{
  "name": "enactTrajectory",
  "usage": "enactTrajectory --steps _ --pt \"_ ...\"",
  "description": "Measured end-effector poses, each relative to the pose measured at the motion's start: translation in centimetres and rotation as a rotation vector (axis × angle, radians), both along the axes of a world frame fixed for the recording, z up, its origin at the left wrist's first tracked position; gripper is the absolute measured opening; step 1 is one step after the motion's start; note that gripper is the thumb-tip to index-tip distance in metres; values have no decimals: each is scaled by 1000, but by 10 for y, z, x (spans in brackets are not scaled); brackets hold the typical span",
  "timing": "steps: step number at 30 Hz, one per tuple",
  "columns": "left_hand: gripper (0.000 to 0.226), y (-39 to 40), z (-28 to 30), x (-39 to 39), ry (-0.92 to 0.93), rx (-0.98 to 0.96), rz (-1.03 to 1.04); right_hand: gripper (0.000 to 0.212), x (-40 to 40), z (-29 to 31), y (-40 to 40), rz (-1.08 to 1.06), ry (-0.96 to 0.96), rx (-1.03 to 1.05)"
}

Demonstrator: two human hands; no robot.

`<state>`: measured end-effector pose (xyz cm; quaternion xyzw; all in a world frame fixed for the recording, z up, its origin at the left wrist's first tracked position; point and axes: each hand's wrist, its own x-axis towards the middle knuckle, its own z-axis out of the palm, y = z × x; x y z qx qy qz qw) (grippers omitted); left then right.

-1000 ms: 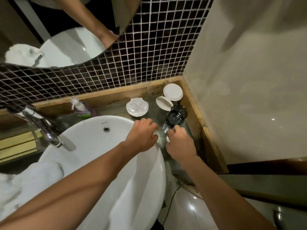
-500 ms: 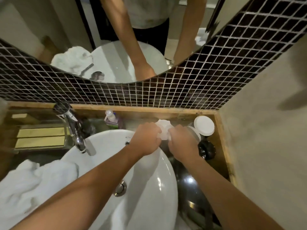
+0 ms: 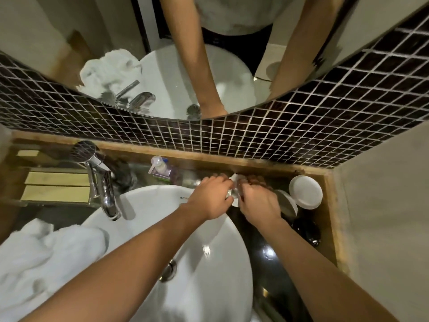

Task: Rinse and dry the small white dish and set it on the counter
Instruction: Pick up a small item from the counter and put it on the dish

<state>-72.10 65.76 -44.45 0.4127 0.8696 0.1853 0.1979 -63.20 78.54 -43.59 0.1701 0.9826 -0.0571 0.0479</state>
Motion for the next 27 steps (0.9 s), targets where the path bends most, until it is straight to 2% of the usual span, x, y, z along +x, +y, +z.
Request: enactTrajectory --steps 5,11,20,27 --pt "37 8 -5 2 -7 -9 -13 28 2 0 1 -21 -2 -25" --pt "39 15 -13 1 135 -35 -51 27 9 -1 4 -160 -20 -110" --pt "41 28 -13 5 277 -88 -70 34 12 -5 4 -205 10 -159" --pt "41 28 -12 4 277 -77 -74 40 13 -6 3 -219 37 -186"
